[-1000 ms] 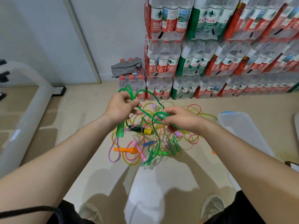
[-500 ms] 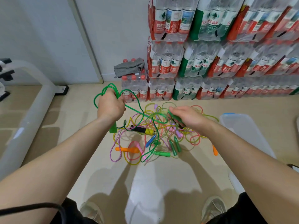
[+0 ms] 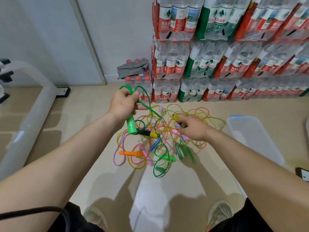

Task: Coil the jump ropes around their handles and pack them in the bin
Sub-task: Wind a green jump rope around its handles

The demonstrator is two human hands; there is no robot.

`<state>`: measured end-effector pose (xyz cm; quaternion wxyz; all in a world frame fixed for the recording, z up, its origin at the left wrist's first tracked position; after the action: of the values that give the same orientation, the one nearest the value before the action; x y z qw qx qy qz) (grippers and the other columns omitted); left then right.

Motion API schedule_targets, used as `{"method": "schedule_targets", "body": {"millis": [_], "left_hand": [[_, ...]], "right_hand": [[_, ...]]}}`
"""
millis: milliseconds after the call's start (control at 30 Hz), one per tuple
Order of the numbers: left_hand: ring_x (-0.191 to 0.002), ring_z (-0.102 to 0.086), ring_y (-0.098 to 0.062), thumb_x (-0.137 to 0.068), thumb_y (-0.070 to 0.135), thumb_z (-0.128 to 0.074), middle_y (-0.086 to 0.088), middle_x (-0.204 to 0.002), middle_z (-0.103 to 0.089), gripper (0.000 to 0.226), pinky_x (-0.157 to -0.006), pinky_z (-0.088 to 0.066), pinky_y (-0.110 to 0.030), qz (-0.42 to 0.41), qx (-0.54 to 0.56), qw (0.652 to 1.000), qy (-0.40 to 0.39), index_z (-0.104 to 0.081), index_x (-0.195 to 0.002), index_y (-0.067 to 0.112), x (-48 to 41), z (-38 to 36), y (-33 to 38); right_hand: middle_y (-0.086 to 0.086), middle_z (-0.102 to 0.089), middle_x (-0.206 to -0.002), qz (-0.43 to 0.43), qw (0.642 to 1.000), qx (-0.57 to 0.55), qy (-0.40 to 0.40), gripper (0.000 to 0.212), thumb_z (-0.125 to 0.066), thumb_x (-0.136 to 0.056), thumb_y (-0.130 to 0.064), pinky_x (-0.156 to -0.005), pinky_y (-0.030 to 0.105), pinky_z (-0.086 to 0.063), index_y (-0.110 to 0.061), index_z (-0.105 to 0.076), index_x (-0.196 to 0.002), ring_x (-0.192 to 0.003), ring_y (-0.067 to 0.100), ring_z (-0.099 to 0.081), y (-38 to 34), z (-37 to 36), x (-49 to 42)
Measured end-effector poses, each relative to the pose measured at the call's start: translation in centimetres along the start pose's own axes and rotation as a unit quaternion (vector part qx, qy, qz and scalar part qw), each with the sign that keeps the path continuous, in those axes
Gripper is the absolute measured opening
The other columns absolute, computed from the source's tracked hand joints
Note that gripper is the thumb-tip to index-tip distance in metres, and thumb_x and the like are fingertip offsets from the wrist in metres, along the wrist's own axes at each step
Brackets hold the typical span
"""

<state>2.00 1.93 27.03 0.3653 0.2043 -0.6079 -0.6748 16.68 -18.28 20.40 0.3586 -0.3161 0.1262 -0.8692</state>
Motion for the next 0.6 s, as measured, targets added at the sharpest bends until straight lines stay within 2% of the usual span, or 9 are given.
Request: {"method": "schedule_targets", "body": {"millis": [67,100,200,267,333,367,433,467,600], "left_hand": [[-0.060,-0.073,-0.015,-0.105,0.014,-0.050,-0.012,-0.087,-0.055,0.014,-0.034,-0.030,-0.018,0.011,0.029,0.999,-0.037,-0.048,-0.094,0.005,0.6,-1.1,0.3],[-0.060,-0.073,-0.015,-0.105,0.014,-0.050,-0.014,-0.089,-0.055,0.012,-0.034,-0.029,-0.017,0.018,0.045,0.997,-0.052,-0.049,-0.099,0.003,0.9,-1.6,0.4],[-0.059,-0.073,-0.014,-0.105,0.013,-0.049,-0.012,-0.091,-0.056,0.012,-0.034,-0.028,-0.015,0.024,0.075,0.995,-0.068,-0.050,-0.099,0.003,1.5,-2.1,0.9],[-0.060,-0.073,-0.014,-0.105,0.013,-0.048,-0.011,-0.090,-0.060,0.012,-0.034,-0.028,-0.015,0.021,0.098,0.994,-0.051,-0.049,-0.096,0.005,1.4,-1.6,1.2],[-0.061,-0.074,-0.016,-0.106,0.012,-0.047,-0.007,-0.084,-0.061,0.011,-0.034,-0.028,-0.016,0.014,0.116,0.993,-0.007,-0.049,-0.096,0.006,0.9,-0.5,1.6],[-0.061,-0.074,-0.017,-0.106,0.012,-0.046,-0.006,-0.083,-0.060,0.010,-0.034,-0.028,-0.017,0.011,0.123,0.992,0.020,-0.048,-0.098,0.006,0.5,0.3,1.6],[-0.060,-0.073,-0.017,-0.106,0.012,-0.046,-0.005,-0.083,-0.059,0.009,-0.034,-0.030,-0.018,0.004,0.123,0.990,0.074,-0.047,-0.099,0.007,-0.4,1.8,1.5],[-0.060,-0.073,-0.018,-0.105,0.014,-0.048,-0.006,-0.084,-0.061,0.010,-0.035,-0.031,-0.017,-0.003,0.103,0.990,0.098,-0.047,-0.097,0.009,-0.7,2.4,1.4],[-0.081,-0.074,-0.029,-0.093,0.028,-0.060,-0.010,-0.095,-0.073,0.013,-0.044,-0.044,-0.023,-0.037,-0.052,0.991,0.120,-0.053,-0.089,0.019,-1.2,3.3,0.3]], "right_hand": [[-0.008,-0.044,-0.122,0.065,0.993,-0.099,-0.013,0.051,-0.064,-0.094,-0.026,-0.088,0.028,-0.040,-0.030,-0.050,-0.142,-0.114,0.012,-0.050,-2.8,-0.5,0.3],[-0.007,-0.042,-0.127,0.083,0.989,-0.122,-0.030,0.052,-0.065,-0.094,-0.026,-0.092,0.029,-0.039,-0.030,-0.051,-0.144,-0.117,0.012,-0.047,-4.0,-0.8,0.6],[-0.001,-0.062,-0.119,0.103,0.982,-0.151,-0.048,0.019,-0.062,-0.098,-0.026,-0.099,0.036,-0.044,-0.021,-0.069,-0.114,-0.115,0.023,-0.058,-5.2,-2.0,0.6],[0.012,-0.070,-0.113,0.082,0.985,-0.149,-0.039,0.016,-0.059,-0.099,-0.025,-0.101,0.041,-0.046,-0.012,-0.069,-0.097,-0.115,0.031,-0.062,-4.3,-2.3,0.5],[0.017,-0.070,-0.109,0.055,0.992,-0.110,-0.038,0.020,-0.057,-0.099,-0.022,-0.095,0.043,-0.049,-0.008,-0.068,-0.093,-0.107,0.036,-0.063,-2.9,-2.5,0.4],[0.016,-0.069,-0.103,0.038,0.994,-0.090,-0.045,0.022,-0.055,-0.100,-0.022,-0.087,0.041,-0.051,-0.005,-0.068,-0.094,-0.098,0.035,-0.065,-2.2,-2.5,0.6],[0.011,-0.068,-0.091,-0.004,0.995,-0.077,-0.065,0.026,-0.052,-0.103,-0.023,-0.067,0.033,-0.048,-0.003,-0.067,-0.095,-0.077,0.026,-0.061,-1.0,-2.5,0.6],[0.010,-0.070,-0.090,-0.020,0.993,-0.087,-0.078,0.026,-0.050,-0.104,-0.023,-0.064,0.031,-0.047,-0.004,-0.065,-0.094,-0.074,0.022,-0.059,-0.8,-2.5,0.8],[0.011,-0.076,-0.089,-0.029,0.963,-0.260,-0.063,0.014,-0.049,-0.106,-0.016,-0.063,0.033,-0.058,-0.009,-0.059,-0.098,-0.066,0.021,-0.068,-2.4,-1.6,1.2]]}}
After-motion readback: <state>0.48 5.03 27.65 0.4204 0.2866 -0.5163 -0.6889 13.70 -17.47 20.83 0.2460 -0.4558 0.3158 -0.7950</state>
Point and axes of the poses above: each hand's wrist, its own x-axis away from the middle knuckle, its own z-axis out of the back of the hand, y = z × x, the point moved 4 cm from there along -x, towards the middle knuckle
